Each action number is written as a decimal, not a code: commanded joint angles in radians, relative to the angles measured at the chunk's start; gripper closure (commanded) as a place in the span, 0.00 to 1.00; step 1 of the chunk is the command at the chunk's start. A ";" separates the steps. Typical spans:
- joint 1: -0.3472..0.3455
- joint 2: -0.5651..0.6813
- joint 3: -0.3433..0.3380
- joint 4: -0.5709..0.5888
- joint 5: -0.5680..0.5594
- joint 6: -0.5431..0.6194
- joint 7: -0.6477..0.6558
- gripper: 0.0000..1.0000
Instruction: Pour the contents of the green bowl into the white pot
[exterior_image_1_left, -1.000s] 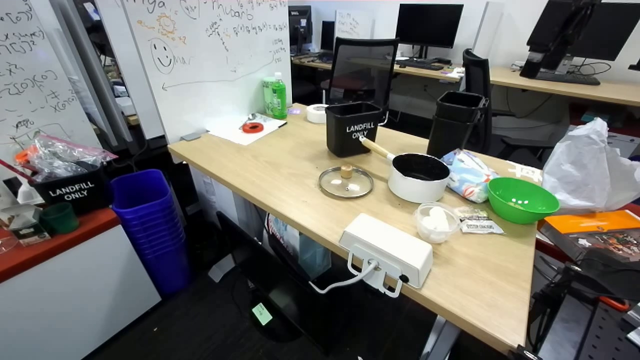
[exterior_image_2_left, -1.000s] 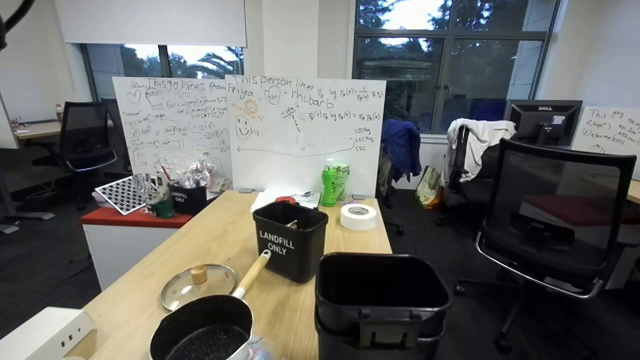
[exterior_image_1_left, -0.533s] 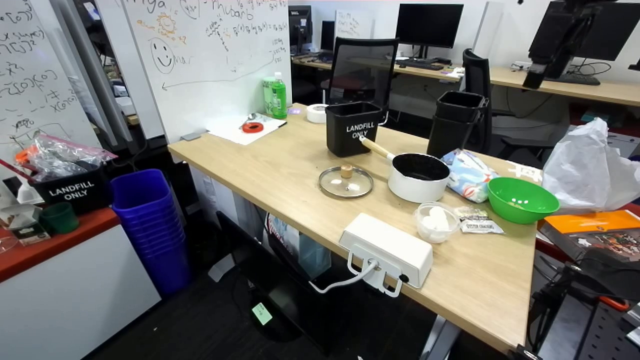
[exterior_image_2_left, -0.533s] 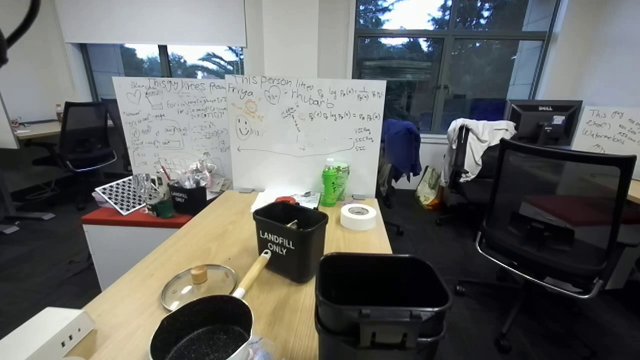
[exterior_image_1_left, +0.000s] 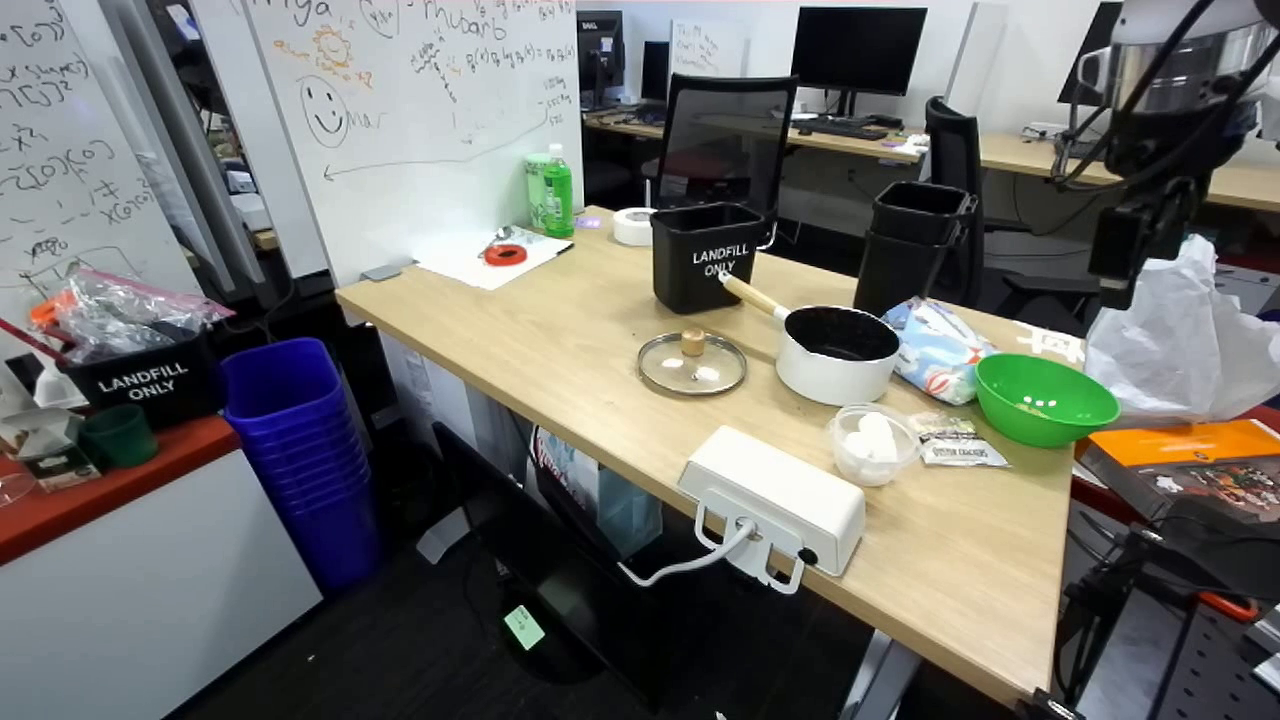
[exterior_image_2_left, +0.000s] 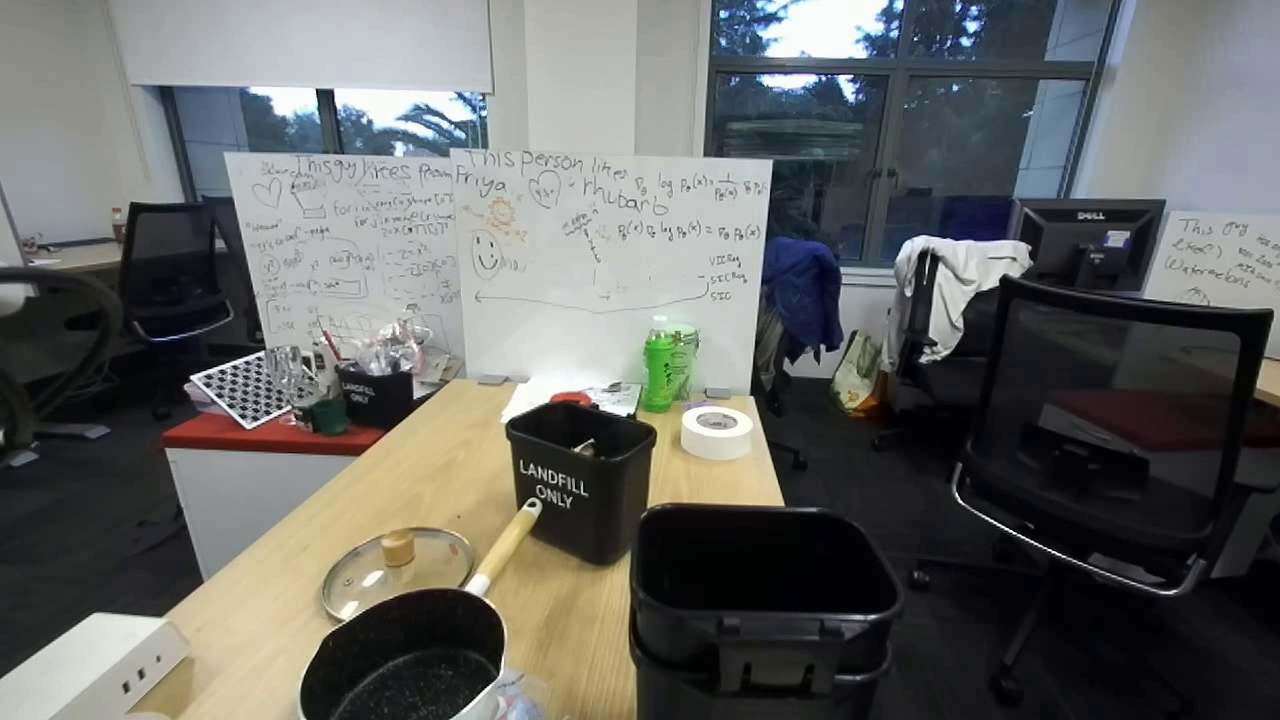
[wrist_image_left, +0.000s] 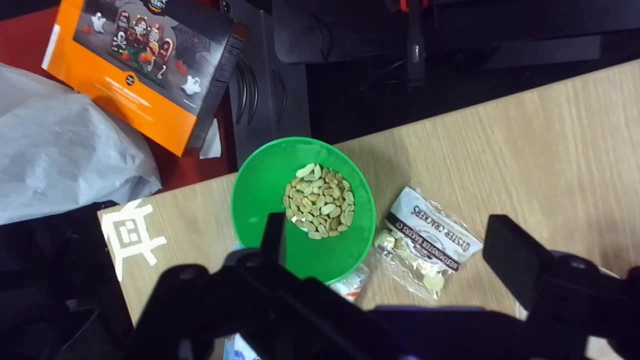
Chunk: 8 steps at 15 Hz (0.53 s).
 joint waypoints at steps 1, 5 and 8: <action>-0.005 0.003 0.005 0.000 -0.004 -0.001 0.001 0.00; -0.005 0.001 0.008 0.001 -0.005 -0.001 0.002 0.00; -0.014 0.030 0.017 -0.022 -0.024 0.021 0.043 0.00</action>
